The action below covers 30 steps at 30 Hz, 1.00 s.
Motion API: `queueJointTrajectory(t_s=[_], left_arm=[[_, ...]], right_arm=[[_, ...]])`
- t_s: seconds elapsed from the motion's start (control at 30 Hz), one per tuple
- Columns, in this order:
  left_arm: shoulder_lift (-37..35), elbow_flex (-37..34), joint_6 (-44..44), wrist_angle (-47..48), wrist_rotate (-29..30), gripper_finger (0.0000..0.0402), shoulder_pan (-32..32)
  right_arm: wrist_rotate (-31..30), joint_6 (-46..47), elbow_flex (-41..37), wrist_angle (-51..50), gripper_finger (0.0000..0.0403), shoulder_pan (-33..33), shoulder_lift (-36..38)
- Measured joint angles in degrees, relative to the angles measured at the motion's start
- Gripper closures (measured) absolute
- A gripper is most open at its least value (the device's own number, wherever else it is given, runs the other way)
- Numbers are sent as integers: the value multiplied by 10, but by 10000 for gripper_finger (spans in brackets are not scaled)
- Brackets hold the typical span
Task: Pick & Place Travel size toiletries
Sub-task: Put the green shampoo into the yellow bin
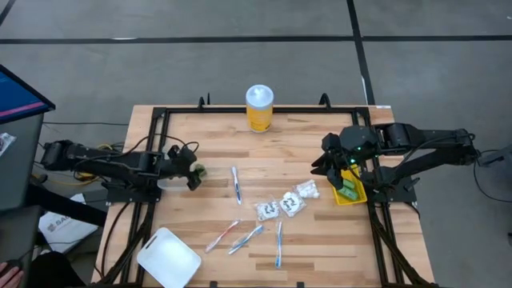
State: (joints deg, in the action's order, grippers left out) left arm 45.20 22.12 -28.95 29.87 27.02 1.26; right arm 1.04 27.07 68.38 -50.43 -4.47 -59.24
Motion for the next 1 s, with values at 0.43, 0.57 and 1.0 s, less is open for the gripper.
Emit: queueJointTrajectory(t_s=[0.43,0.57,1.0], left_arm=[[-1,-1,18,-8,-1,315,0],[-6,8,14,-43,-22,315,0],[26,84,86,-380,-161,315,0]], right_arm=[[0,4,0,0,282,0,0],[-13,5,0,0,282,0,0],[-40,-74,0,151,194,5,-113]])
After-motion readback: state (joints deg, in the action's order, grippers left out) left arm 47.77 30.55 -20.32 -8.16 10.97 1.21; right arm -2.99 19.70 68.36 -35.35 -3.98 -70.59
